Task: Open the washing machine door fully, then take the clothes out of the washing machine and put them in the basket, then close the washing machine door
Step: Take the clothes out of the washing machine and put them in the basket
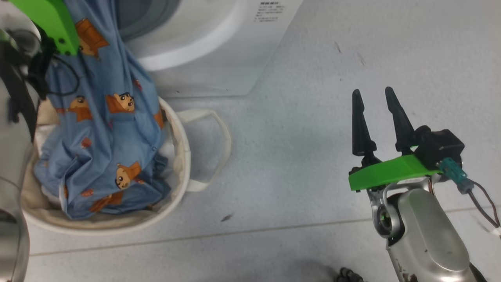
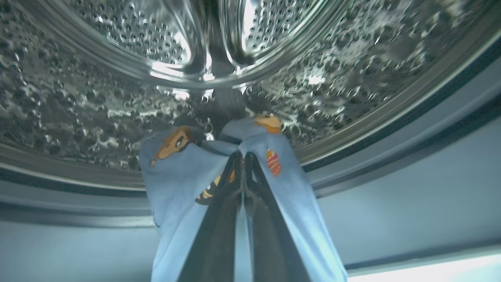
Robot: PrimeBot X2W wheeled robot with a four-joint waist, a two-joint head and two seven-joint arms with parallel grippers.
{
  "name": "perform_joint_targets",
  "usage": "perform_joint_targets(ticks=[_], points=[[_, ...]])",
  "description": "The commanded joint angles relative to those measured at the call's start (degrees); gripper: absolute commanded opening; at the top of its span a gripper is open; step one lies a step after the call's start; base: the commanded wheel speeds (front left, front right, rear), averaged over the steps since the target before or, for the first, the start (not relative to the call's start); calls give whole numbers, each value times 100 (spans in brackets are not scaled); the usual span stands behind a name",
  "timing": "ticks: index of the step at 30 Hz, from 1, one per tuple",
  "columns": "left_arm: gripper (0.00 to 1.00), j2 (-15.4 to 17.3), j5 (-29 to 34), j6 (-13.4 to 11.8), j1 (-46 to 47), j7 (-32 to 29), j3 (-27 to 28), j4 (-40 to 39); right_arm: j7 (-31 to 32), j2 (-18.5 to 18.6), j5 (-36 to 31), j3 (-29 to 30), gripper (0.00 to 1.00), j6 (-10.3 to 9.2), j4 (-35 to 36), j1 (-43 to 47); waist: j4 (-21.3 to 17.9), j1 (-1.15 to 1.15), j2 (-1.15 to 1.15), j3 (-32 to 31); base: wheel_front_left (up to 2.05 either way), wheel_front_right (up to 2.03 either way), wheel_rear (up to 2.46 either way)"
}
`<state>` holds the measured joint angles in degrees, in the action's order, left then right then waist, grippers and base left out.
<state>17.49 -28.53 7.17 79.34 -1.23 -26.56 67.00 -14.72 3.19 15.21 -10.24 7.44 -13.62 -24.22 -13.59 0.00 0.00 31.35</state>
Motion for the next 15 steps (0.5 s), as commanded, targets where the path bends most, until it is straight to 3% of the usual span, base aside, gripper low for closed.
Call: perform_joint_targets(ticks=[1, 8, 12, 15], points=[[0, 288, -65, 31, 127, 144, 68, -216, -28, -31, -7, -90, 100, 5, 130, 152, 65, 0, 0, -116, 0, 0, 0], [0, 473, -736, 31, -551, 1351, -81, -738, -28, 12, 9, -96, 100, 5, 0, 267, 225, 0, 0, -574, 0, 0, 0], [0, 594, -916, 31, -1019, 1594, -177, -1154, -28, 51, 26, -86, 100, 5, -63, 356, 325, 0, 0, -824, 0, 0, 0], [0, 725, -899, 31, -1318, 1617, 62, -1790, -28, 74, 40, -122, 100, 5, -102, 402, 396, 0, 0, -957, 0, 0, 0]])
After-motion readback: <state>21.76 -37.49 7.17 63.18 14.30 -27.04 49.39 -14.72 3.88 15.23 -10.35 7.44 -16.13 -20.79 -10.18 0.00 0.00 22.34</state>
